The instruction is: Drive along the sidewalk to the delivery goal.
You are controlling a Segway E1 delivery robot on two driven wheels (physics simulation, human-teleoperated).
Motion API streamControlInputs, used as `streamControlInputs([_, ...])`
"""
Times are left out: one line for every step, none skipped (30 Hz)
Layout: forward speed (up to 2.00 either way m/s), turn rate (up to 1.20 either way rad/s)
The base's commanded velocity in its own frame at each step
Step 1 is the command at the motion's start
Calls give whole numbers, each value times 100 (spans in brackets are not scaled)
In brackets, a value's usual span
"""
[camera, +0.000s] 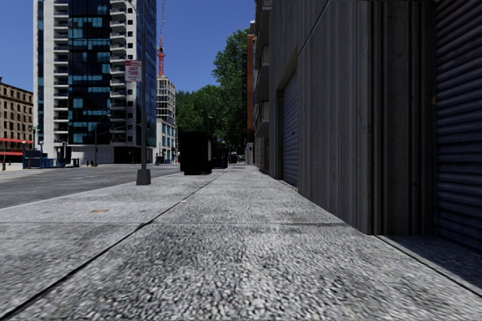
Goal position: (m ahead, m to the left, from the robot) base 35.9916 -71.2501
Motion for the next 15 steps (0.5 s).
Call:
streamControlInputs([200,0])
streamControlInputs([200,0])
streamControlInputs([200,0])
streamControlInputs([200,12])
streamControlInputs([200,12])
streamControlInputs([200,26])
streamControlInputs([200,31])
streamControlInputs([200,32])
streamControlInputs([200,32])
streamControlInputs([200,32])
streamControlInputs([200,28])
streamControlInputs([200,15])
streamControlInputs([200,3])
streamControlInputs([200,3])
streamControlInputs([200,0])
